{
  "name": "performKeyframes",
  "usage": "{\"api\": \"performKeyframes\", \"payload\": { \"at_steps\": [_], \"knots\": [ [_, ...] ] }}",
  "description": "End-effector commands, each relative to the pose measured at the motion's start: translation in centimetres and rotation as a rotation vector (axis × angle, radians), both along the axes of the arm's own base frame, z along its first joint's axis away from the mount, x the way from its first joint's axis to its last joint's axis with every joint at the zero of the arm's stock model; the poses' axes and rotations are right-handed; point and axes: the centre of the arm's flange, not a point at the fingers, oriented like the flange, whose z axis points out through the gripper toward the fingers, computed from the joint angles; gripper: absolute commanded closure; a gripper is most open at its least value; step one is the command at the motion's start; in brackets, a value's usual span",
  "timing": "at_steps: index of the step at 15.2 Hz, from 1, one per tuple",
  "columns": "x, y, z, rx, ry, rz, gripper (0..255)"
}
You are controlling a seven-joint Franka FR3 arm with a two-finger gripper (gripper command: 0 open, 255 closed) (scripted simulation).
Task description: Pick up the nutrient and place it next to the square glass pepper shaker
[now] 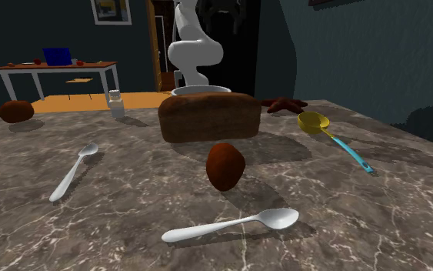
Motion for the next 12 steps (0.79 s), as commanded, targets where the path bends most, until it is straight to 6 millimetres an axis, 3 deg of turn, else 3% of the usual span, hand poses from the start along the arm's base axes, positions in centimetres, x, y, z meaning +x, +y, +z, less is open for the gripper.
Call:
{"api": "performKeyframes", "payload": {
  "at_steps": [1, 12],
  "knots": [
    [0.0, 0.0, 0.0, 0.000, 0.000, 0.000, 0],
    [13.0, -1.5, -6.7, -0.093, 0.019, -0.056, 0]
  ]
}}
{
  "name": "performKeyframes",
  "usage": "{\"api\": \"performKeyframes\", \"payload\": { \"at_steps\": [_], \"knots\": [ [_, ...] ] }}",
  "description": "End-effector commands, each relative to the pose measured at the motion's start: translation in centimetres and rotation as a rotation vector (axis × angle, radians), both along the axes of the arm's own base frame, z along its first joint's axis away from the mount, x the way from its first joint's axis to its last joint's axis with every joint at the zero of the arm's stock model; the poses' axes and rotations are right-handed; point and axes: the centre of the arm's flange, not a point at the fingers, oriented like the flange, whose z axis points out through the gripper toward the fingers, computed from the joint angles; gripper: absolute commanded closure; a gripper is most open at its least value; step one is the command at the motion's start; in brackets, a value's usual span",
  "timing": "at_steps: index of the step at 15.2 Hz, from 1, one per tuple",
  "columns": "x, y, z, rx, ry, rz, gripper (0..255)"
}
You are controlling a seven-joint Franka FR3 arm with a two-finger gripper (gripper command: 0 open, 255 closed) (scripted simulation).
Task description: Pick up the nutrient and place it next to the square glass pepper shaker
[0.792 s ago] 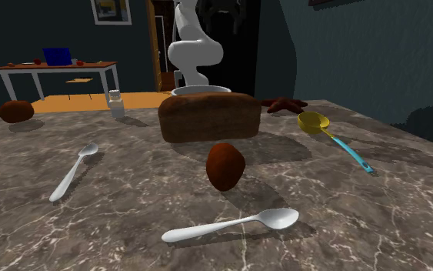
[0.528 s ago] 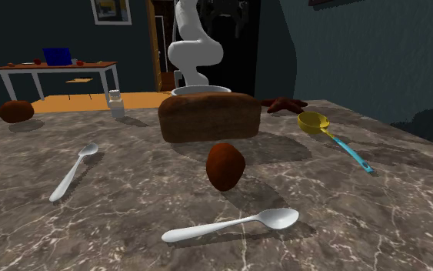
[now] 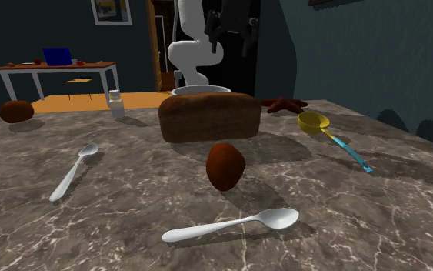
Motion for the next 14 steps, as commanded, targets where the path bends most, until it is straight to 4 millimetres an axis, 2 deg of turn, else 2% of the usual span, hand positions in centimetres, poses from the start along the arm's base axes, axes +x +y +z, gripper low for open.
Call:
{"api": "performKeyframes", "payload": {
  "at_steps": [1, 14],
  "knots": [
    [2.3, -0.6, -1.1, -0.017, 0.003, -0.010, 0],
    [17.3, -4.2, -9.1, -0.127, 0.026, -0.077, 0]
  ]
}}
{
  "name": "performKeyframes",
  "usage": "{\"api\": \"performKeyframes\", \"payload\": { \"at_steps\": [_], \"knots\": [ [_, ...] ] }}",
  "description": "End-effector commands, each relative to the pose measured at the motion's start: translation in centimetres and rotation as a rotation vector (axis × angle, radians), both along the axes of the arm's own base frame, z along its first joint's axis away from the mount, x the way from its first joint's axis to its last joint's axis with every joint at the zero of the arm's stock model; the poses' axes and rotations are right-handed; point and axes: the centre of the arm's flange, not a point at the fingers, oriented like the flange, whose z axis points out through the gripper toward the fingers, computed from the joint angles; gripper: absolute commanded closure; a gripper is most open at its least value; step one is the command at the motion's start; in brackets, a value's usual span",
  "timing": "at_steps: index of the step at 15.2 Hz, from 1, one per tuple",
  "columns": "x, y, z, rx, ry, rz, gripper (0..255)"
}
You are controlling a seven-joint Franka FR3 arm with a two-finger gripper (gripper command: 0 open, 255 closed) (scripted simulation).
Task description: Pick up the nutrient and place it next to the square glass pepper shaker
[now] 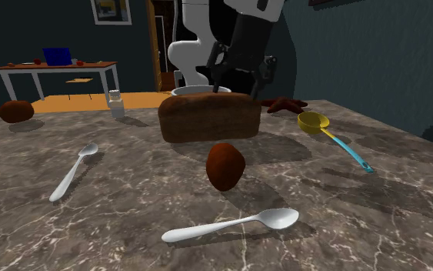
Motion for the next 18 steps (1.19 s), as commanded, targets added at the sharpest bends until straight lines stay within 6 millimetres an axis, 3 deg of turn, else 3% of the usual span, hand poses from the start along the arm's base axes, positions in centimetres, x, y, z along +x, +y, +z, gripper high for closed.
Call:
{"api": "performKeyframes", "payload": {
  "at_steps": [1, 9, 18],
  "knots": [
    [2.3, -0.9, -1.4, -0.018, 0.004, -0.010, 0],
    [11.2, -4.2, -6.2, -0.085, 0.018, -0.051, 0],
    [10.8, -5.4, -10.0, -0.086, 0.018, -0.052, 0]
  ]
}}
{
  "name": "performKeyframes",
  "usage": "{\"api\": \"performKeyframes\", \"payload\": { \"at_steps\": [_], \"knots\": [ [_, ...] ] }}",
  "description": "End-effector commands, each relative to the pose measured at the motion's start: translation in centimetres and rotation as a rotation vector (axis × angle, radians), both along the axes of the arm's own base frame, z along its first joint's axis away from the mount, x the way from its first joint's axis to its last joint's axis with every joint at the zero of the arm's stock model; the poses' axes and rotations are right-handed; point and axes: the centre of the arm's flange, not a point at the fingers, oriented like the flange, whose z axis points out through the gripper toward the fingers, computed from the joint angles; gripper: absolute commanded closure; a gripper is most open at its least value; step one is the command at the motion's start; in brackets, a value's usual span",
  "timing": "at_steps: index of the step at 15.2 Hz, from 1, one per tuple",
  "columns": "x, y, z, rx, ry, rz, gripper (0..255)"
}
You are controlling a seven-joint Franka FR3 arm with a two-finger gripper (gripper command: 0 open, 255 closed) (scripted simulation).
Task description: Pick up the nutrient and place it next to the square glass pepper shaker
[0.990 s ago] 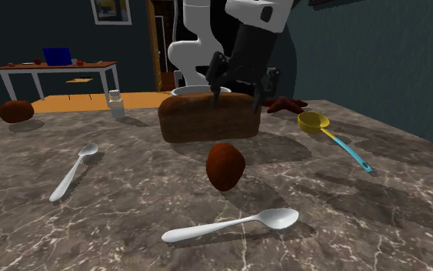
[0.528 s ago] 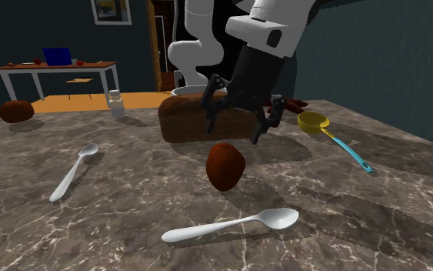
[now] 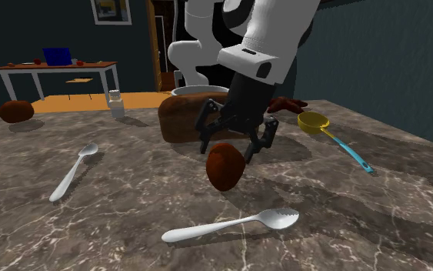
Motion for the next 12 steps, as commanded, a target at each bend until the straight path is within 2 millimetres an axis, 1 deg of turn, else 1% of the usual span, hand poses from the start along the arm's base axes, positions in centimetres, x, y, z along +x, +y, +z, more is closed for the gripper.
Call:
{"api": "performKeyframes", "payload": {
  "at_steps": [1, 7, 8, 12],
  "knots": [
    [0.02, -0.08, -0.26, 0.000, -0.001, 0.000, 0],
    [0.02, -0.07, -0.25, 0.000, -0.001, 0.000, 0],
    [0.02, -0.07, -0.25, 0.000, -0.001, 0.000, 255],
    [0.04, -0.07, -0.23, 0.000, -0.001, 0.000, 255]
  ]
}}
